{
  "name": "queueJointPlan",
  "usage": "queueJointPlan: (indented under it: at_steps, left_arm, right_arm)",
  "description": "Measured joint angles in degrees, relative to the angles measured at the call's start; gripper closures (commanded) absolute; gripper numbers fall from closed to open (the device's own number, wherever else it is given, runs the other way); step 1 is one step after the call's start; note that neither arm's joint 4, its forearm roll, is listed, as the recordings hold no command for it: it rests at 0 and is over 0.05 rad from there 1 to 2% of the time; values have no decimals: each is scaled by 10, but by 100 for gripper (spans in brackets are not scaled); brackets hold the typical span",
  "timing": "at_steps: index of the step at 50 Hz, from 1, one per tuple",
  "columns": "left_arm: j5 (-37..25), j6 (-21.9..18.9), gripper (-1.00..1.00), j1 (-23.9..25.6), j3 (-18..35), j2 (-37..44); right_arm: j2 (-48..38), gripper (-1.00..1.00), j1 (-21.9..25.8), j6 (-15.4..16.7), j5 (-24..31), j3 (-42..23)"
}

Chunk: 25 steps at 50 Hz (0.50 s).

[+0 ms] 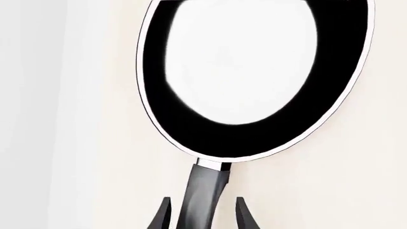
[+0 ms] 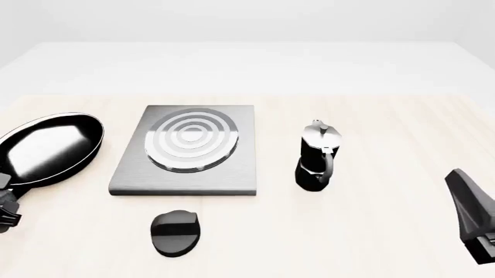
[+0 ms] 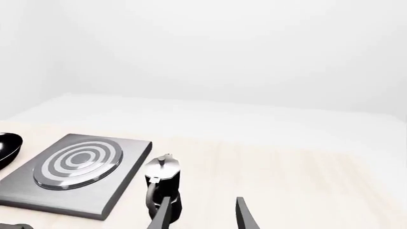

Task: Turn on the stove and put the frying pan on it.

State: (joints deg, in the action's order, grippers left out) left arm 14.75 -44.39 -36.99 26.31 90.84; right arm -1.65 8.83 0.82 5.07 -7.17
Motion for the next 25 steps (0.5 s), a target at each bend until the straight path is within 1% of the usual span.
queueJointPlan:
  at_steps: [14,15,25]
  left_arm:
    - [10,-2,-100,1,1,11]
    - [11,-2,100,1,0,10]
    - [16,3,100,9,-10,-1]
  right_arm:
    - [-4,-100,0,1,-4,1]
    - [-4,-100,0,1,-4,1]
    - [-7,-100,1,1,-6,1]
